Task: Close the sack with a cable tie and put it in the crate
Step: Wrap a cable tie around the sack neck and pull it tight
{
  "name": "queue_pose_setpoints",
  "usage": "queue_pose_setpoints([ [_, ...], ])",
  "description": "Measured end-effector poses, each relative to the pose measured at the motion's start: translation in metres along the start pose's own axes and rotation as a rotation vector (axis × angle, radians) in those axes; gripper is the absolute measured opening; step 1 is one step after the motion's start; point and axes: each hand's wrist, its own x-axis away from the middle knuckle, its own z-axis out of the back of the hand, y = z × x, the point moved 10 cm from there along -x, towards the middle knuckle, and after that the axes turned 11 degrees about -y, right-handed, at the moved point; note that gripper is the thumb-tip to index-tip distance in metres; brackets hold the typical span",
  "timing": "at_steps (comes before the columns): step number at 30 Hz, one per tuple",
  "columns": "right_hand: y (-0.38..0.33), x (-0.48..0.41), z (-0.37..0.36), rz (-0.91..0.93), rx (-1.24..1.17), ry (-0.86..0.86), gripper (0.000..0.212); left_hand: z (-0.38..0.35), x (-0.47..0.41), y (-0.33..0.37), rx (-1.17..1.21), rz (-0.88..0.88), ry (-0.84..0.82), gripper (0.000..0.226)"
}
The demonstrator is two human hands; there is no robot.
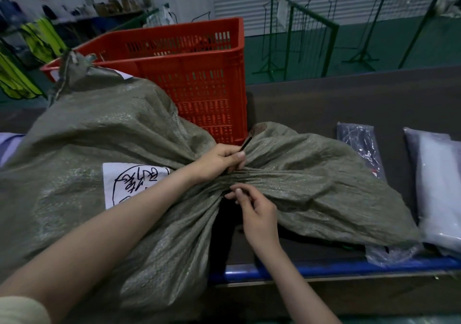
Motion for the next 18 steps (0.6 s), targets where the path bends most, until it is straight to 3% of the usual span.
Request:
queue_pose_setpoints([
  [4,-0.005,-0.007,0.007,0.051,-0.04,0.058,0.019,-0.027,-0.001,-0.01,0.152,0.112,-0.231,0.063],
  [8,0.008,-0.007,0.006,-0.011,-0.227,0.046,0.03,-0.027,-0.002,-0.023,0.259,0.195,-0.179,0.039],
  [11,0.018,-0.004,0.01,-0.082,-0.374,0.089,0.025,-0.028,0.002,-0.025,0.339,0.195,-0.185,0.027],
  [18,0.011,-0.006,0.012,-0.012,-0.356,0.085,0.02,-0.038,0.005,-0.027,0.426,0.197,-0.267,0.022],
])
